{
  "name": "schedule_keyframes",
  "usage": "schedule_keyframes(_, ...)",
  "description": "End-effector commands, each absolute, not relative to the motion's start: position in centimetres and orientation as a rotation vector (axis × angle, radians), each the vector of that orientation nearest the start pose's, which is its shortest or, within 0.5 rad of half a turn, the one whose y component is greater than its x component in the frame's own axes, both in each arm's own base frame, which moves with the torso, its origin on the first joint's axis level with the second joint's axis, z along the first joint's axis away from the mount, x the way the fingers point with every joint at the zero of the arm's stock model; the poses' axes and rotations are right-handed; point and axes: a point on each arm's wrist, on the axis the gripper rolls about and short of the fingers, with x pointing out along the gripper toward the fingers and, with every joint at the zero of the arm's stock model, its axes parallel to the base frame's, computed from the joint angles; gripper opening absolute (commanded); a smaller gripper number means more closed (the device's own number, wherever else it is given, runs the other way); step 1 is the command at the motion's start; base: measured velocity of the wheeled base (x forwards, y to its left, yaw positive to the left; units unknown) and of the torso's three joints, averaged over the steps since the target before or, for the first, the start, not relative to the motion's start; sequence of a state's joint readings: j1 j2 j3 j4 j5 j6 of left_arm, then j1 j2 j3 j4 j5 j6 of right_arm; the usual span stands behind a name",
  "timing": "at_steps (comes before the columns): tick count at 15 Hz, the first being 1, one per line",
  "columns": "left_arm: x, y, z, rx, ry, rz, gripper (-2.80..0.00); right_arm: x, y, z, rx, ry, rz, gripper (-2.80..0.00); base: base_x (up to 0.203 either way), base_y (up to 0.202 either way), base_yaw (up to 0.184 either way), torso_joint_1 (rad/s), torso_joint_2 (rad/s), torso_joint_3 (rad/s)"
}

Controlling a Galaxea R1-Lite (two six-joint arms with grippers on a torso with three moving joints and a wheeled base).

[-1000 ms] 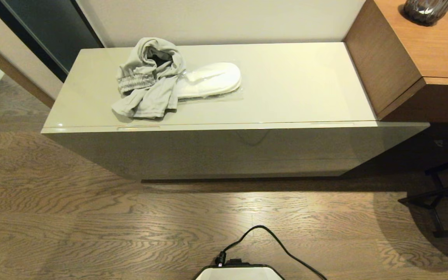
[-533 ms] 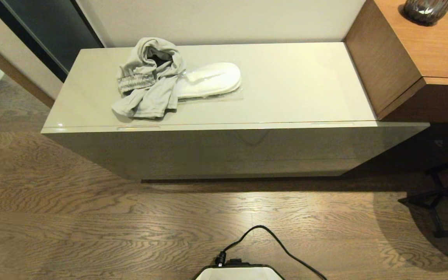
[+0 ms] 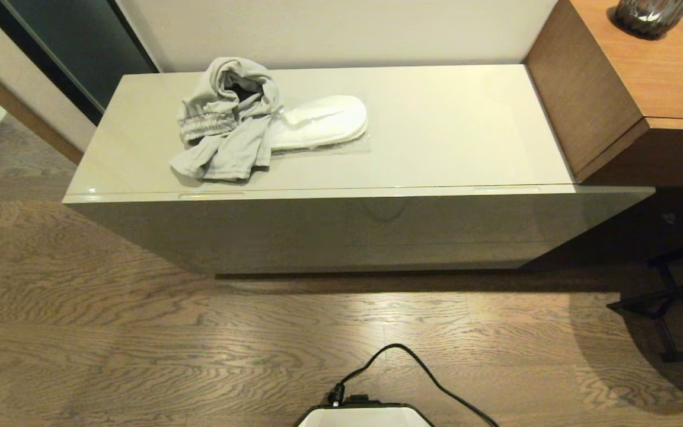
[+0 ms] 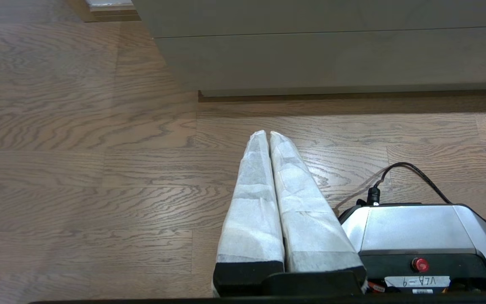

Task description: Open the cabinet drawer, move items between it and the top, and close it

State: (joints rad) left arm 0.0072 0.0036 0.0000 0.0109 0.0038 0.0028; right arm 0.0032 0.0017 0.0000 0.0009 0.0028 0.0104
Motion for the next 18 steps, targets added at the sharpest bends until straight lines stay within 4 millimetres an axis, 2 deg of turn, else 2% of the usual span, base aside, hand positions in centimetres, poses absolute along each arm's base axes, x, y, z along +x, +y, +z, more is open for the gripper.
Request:
schedule_keyframes(1, -2.26, -0.01, 7.46, 0.003, 0.012, 0.012, -2.8, -2.25, 0.0, 7.5, 0.011, 0.006, 0.007, -2.8, 0.0, 0.0, 0.0, 0.0, 0.0, 0.0)
schedule_keyframes(18, -2.26, -0.01, 7.44, 0.003, 0.014, 0.012, -2.8, -2.25, 0.0, 7.48, 0.002, 0.008, 0.006, -2.8, 0.0, 0.0, 0.0, 0.0, 0.0, 0.0)
